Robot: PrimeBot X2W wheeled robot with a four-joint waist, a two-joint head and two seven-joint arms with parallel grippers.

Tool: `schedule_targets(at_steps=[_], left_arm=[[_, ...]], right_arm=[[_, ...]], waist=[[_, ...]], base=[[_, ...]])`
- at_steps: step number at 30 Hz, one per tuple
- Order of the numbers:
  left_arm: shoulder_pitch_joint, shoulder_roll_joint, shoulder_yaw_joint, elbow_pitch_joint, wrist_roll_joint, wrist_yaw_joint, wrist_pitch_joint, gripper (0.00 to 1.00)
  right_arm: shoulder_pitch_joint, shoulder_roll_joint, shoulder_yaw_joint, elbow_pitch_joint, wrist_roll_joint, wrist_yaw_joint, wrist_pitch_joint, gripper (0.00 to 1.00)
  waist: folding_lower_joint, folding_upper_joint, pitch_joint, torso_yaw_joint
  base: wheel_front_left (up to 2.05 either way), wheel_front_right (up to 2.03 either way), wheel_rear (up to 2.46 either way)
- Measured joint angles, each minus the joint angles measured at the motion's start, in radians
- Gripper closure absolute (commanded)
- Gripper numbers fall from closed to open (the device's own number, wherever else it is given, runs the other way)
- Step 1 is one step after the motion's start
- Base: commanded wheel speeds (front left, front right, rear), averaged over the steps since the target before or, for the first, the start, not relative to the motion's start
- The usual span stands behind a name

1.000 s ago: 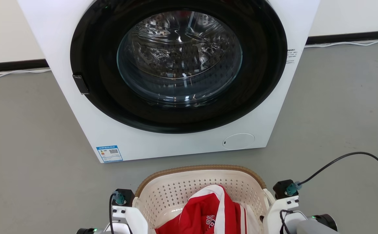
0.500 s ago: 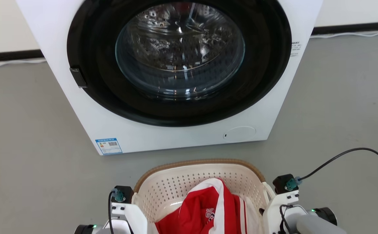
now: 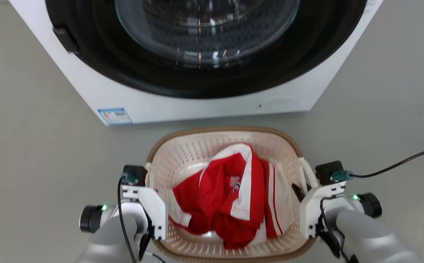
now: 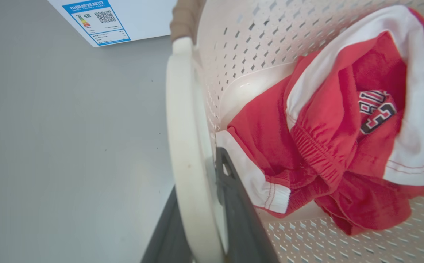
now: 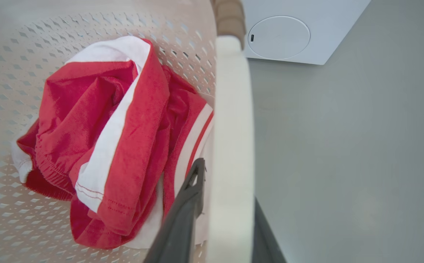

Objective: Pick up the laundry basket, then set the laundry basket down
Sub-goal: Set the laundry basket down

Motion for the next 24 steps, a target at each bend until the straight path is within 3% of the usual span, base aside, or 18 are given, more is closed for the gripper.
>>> schedule_targets(at_steps=[16,24], left_arm=[[-0.170,-0.007,0.007,-0.022,0.009,0.044,-0.114,1.00],[-0.250,-0.010,0.019,-0.038,0.022,0.079,-0.142,1.00]], right_arm=[[-0.174,-0.051,-0.007,0.002,-0.032,0.002,-0.121,1.00],[-0.240,-0.089,-0.119,-0.046,-0.131,0.002,-0.121,1.00]], waist=[[0.0000,0.0000,0.296,0.027],[0.0000,0.0000,0.415,0.036]], base=[[0.00,0.00,0.00],[0.00,0.00,0.00]])
